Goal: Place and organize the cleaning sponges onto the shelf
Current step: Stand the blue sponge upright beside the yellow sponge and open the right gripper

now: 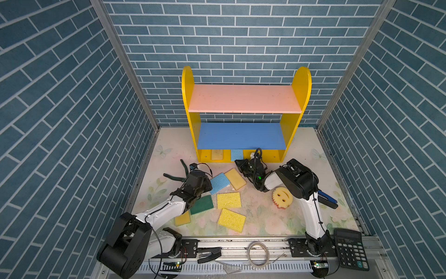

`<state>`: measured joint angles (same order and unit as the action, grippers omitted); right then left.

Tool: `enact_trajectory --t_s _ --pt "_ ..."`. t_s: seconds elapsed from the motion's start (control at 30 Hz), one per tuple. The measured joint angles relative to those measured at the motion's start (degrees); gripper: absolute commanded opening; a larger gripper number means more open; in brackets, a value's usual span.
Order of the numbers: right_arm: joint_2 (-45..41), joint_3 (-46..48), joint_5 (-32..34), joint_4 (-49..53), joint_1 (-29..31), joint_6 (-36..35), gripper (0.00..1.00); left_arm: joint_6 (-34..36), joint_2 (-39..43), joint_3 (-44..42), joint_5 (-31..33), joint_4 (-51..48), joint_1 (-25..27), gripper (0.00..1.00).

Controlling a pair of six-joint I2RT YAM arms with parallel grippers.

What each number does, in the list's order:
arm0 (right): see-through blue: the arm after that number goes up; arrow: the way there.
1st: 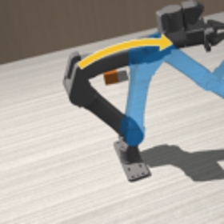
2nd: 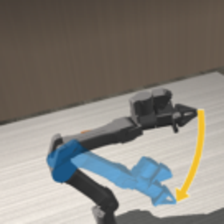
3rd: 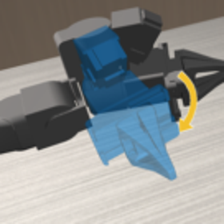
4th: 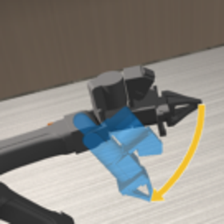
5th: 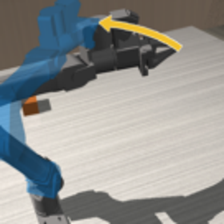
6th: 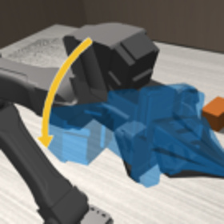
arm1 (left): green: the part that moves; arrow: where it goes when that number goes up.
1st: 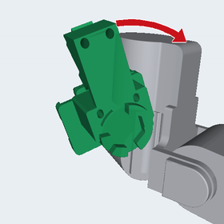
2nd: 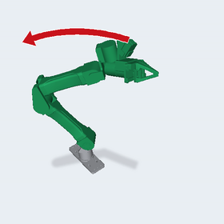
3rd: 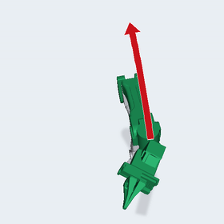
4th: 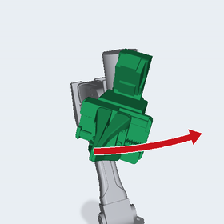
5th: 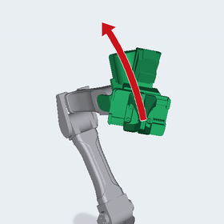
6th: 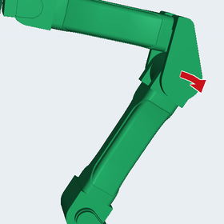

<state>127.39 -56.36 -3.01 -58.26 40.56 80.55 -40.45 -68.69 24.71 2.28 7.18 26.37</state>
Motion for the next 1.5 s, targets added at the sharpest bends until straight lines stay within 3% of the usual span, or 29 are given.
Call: enact_trajectory --t_s 0.9,1.5 --pt "0.22 -1.62 -0.35 2.08 0.2 0.17 0.0 0.22 3.1 0.0 0.24 -2.6 0.0 0.2" --pt "2.27 -2.16 0.09 -2.49 -0.02 2.14 0.0 0.22 2.67 0.0 0.22 -2.54 0.0 0.2"
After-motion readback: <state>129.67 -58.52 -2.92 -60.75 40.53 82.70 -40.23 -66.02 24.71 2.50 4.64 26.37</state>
